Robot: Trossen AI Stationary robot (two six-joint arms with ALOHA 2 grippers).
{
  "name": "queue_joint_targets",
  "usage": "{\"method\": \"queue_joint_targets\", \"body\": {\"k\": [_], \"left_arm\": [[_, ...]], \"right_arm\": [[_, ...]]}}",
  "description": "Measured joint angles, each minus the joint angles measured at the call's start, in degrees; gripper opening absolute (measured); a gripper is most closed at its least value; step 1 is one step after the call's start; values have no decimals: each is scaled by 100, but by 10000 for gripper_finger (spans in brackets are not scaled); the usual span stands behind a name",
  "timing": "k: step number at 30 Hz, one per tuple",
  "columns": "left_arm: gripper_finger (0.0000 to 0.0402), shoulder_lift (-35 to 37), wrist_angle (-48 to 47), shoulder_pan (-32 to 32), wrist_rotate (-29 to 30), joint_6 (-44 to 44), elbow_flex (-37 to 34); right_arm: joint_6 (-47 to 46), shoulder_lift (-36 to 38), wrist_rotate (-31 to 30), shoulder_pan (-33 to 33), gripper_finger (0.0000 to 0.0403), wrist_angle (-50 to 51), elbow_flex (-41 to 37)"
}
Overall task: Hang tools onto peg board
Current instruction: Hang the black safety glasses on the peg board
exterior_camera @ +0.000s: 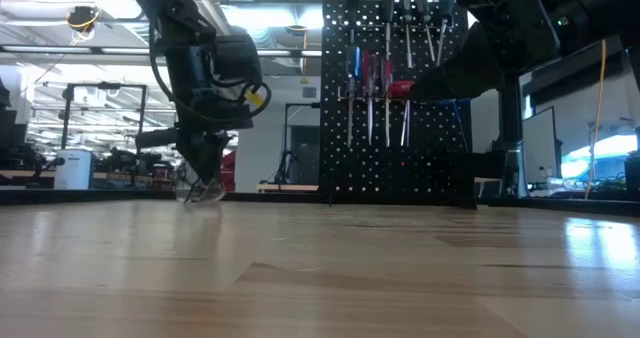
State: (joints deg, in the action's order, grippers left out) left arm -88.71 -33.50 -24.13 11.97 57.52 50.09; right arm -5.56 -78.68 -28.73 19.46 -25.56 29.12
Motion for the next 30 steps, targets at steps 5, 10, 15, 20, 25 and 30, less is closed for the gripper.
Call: {"method": "queue_joint_targets", "body": {"k": [5, 10, 15, 20, 25, 30], "left_arm": [[9, 80, -93, 158, 10, -93, 66], [7, 494, -88, 448, 22, -460, 230], [10, 1274, 119, 834, 18, -1105, 409], [5, 1995, 485, 1128, -138, -1715, 437], [7, 2431, 823, 1285, -294, -2313, 437], [5, 2642, 1561, 1457, -854, -2910, 437]], "right_arm": [[0, 1, 0, 0, 156, -4, 0], [-1, 0, 2, 0, 156, -45, 0], [-135, 1, 143, 0, 156, -131, 0], [-158, -1, 230, 0, 156, -429, 0], [-131, -1, 175, -115, 156, -911, 2], [-191, -1, 203, -286, 156, -1260, 2]]}}
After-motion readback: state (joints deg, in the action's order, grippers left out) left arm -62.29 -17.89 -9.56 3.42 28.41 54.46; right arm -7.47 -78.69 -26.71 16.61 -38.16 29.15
